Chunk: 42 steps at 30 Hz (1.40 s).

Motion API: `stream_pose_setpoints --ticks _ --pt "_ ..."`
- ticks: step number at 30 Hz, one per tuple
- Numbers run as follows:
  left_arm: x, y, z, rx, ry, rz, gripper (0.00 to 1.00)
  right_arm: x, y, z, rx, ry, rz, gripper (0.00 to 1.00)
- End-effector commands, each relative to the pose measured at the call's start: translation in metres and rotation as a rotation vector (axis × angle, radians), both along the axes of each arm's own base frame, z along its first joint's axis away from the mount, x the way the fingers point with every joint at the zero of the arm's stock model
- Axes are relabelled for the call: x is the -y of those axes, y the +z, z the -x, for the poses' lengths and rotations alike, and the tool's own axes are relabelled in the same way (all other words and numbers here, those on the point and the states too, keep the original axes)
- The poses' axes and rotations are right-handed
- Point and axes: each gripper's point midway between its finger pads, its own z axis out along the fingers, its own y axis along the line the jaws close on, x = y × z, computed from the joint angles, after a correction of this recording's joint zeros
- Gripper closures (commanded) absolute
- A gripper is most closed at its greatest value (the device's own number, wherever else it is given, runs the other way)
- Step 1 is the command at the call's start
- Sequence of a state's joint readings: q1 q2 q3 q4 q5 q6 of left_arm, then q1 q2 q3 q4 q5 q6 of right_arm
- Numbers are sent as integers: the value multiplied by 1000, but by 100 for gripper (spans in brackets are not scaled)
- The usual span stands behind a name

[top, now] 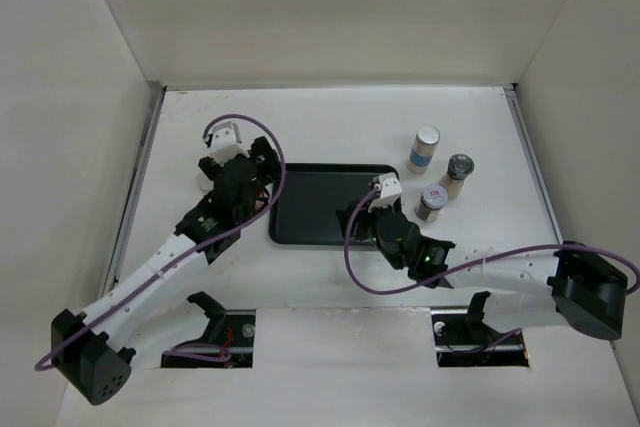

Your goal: Organize the condiment bottles

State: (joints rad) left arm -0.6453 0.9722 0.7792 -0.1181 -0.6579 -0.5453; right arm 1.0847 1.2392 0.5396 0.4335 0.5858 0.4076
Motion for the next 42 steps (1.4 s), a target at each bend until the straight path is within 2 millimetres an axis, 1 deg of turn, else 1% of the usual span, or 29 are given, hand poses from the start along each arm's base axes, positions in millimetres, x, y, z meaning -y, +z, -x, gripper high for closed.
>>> stream_pose_setpoints --ticks 1,3,4,6,8,11,12,13,14,15,16,17,18,19,21,22,23,25,26,30,33,37,40,42 --pt "-35 35 7 97 111 31 0 -6 31 1 54 19 -106 38" --pt "-54 38 6 99 176 21 0 -3 35 2 64 16 -116 56" --pt "-63 38 6 92 204 11 0 -3 34 2 63 15 -116 62" --pt "-80 37 6 71 270 -17 0 -2 33 3 56 14 -112 72" --pt "-95 36 9 66 329 -31 0 -2 34 3 55 13 -114 78" --pt "-111 39 13 87 390 -23 0 -2 32 3 53 13 -110 80" --pt "-117 38 15 84 408 -27 1 -2 31 3 50 13 -108 80" --pt "-121 38 17 86 415 -26 17 -2 30 3 49 13 -108 80" --pt "-122 35 19 86 414 -22 46 -2 30 4 47 14 -110 79" --pt "-125 32 21 82 423 -25 59 -3 29 4 45 15 -108 77" --pt "-128 27 23 67 434 -34 60 -3 28 3 44 15 -106 75" --pt "-131 22 25 45 447 -45 56 -4 27 3 44 15 -105 73" --pt "-134 16 27 17 457 -55 48 -4 25 3 41 17 -101 70" --pt "-136 12 28 -7 465 -59 39 -5 23 2 37 17 -95 65" --pt "-140 -3 29 -61 480 -75 23 -6 22 1 37 15 -90 51" --pt "-140 -10 29 -81 481 -78 19 -6 22 1 38 14 -89 46" --pt "-138 -18 25 -110 470 -83 16 -6 22 0 39 14 -89 42" --pt "-133 -35 14 -175 428 -76 15 -8 18 0 35 17 -85 38" --pt "-130 -41 9 -196 410 -69 15 -9 15 0 30 18 -81 37" --pt "-124 -50 -8 -196 387 -67 15 -13 12 0 27 28 -69 35" --pt "-128 -63 -17 -230 400 -78 19 -14 7 0 18 29 -57 34" --pt "-132 -78 -17 -245 416 -76 26 -13 9 0 19 32 -67 34" --pt "-139 -81 -13 -243 435 -65 30 -10 5 -4 14 18 -58 34" --pt "-140 -83 -10 -242 434 -63 37 -8 4 -6 10 13 -52 34"
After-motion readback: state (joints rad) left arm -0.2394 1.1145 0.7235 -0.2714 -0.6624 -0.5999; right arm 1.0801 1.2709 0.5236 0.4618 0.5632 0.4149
